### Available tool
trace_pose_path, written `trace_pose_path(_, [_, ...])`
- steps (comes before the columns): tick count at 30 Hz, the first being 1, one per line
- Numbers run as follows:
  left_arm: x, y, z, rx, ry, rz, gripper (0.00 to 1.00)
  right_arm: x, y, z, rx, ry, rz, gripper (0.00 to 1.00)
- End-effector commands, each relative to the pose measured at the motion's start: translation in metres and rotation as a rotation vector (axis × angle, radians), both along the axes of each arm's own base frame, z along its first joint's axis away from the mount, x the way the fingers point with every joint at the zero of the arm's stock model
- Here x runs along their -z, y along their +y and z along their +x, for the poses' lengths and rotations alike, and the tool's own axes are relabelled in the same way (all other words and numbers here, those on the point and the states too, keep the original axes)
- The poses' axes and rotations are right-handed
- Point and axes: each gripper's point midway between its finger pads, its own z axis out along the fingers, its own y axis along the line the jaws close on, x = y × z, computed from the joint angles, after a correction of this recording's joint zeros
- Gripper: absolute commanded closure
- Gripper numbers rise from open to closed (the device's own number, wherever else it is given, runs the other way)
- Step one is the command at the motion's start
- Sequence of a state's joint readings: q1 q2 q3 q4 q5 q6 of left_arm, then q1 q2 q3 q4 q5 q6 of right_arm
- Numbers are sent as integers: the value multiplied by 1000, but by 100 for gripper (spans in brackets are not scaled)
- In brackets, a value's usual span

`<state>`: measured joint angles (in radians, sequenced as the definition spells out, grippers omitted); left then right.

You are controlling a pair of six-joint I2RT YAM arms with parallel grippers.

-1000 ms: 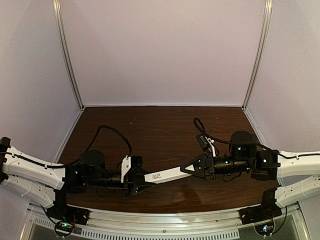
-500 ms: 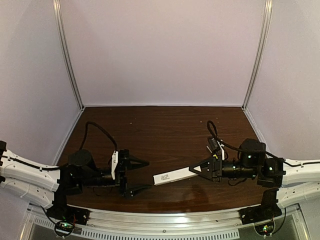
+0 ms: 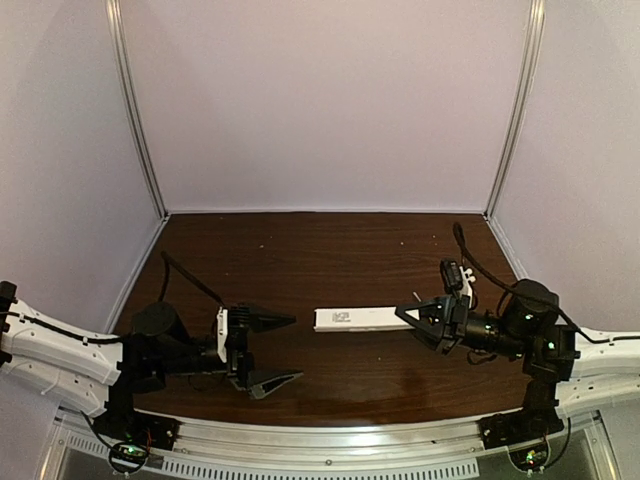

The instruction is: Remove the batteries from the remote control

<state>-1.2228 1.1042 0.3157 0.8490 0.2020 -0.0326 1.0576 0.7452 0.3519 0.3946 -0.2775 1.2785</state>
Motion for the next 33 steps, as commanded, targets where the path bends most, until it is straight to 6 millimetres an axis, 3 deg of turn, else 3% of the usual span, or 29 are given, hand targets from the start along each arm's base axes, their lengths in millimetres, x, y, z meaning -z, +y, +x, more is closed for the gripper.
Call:
trace_pose_path(1, [-17,-2,0,-1,-121,-27,9,-24,-4,-1,1,0,121,100])
trace_pose_path(12, [-36,-20,4,47,-181,-13,11,-35,4,-15,-104,4,195,100])
trace_pose_path(25, [-33,-43,17,64,-180,29,22,-40,11,-18,-146,9,235,100])
trace_pose_path(33, [-37,-45,13,90,-181,8,28,-35,8,-17,-136,18,228,100])
